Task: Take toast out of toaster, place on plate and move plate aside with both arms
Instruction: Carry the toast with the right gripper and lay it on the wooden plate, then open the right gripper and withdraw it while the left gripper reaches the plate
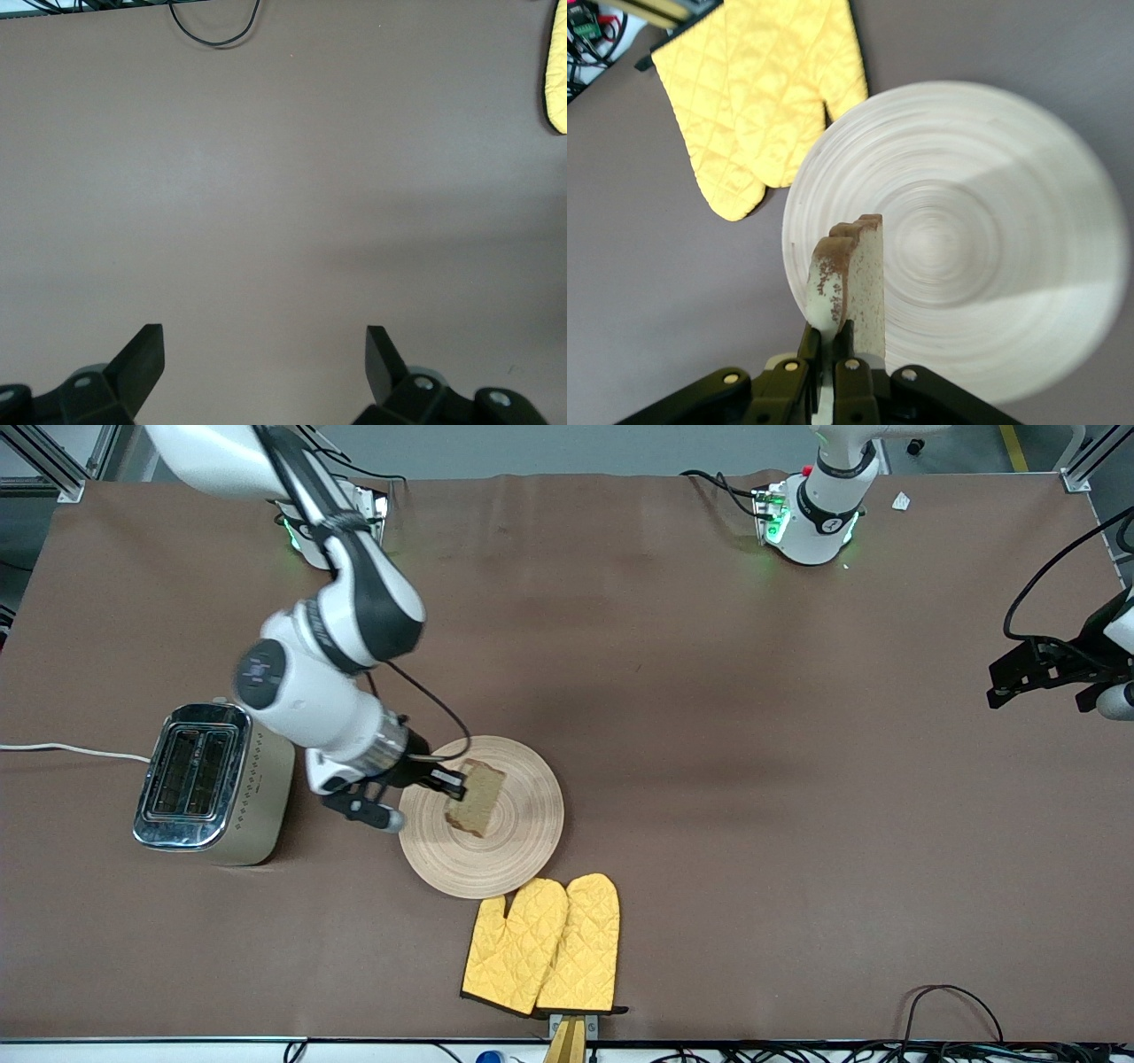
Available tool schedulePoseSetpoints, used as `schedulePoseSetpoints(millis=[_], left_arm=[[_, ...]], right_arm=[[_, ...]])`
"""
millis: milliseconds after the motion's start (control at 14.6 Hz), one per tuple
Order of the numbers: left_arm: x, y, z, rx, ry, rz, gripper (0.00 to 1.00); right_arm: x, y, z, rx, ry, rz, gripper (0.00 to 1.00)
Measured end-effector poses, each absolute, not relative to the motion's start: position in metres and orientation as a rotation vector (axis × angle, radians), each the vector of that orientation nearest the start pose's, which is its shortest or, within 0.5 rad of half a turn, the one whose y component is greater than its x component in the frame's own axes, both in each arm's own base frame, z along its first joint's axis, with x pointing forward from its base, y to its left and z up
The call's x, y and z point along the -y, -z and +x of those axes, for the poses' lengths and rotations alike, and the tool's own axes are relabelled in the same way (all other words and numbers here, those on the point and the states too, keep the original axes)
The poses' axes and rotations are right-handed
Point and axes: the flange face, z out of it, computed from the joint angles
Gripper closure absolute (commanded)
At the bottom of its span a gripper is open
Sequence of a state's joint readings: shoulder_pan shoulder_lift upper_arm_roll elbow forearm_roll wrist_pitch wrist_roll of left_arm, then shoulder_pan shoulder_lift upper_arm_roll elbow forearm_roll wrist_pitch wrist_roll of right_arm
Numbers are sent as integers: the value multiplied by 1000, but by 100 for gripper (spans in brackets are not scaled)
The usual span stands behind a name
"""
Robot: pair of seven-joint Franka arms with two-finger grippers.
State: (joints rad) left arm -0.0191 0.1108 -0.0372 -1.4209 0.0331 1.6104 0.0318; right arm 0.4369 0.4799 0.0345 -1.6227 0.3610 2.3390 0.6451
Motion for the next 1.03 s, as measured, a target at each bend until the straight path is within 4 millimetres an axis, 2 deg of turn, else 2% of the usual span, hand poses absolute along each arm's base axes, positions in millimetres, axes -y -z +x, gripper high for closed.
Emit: schedulePoseSetpoints(millis=[137,275,412,549,755,892,961,1029], left_arm=[[29,-636,593,-137,123,-3108,0],[29,-636,593,-137,123,-3108,0],[29,-636,593,-137,123,-3108,0],[29,-636,593,-137,123,-3108,0],[29,-636,593,-137,123,-3108,0],[29,-635,593,-137,122,-3108,0],[29,-635,593,-137,120,-3108,0],[29,-633,593,-138,115,-3108,0]], right_arm=[[-337,-335,624,-565,59,-2701,100],[-333,-312,628,-581,55,-2712,100],[-320,-305,635,-571,59,-2726,100],[-298,-300,642,-546,55,-2744,100],[-260,-277,644,-522,26,-2781,100],[-245,-267,644,-515,14,-2795,100],[-240,-264,643,-520,7,-2798,99],[-236,-261,642,-526,0,-2801,90]])
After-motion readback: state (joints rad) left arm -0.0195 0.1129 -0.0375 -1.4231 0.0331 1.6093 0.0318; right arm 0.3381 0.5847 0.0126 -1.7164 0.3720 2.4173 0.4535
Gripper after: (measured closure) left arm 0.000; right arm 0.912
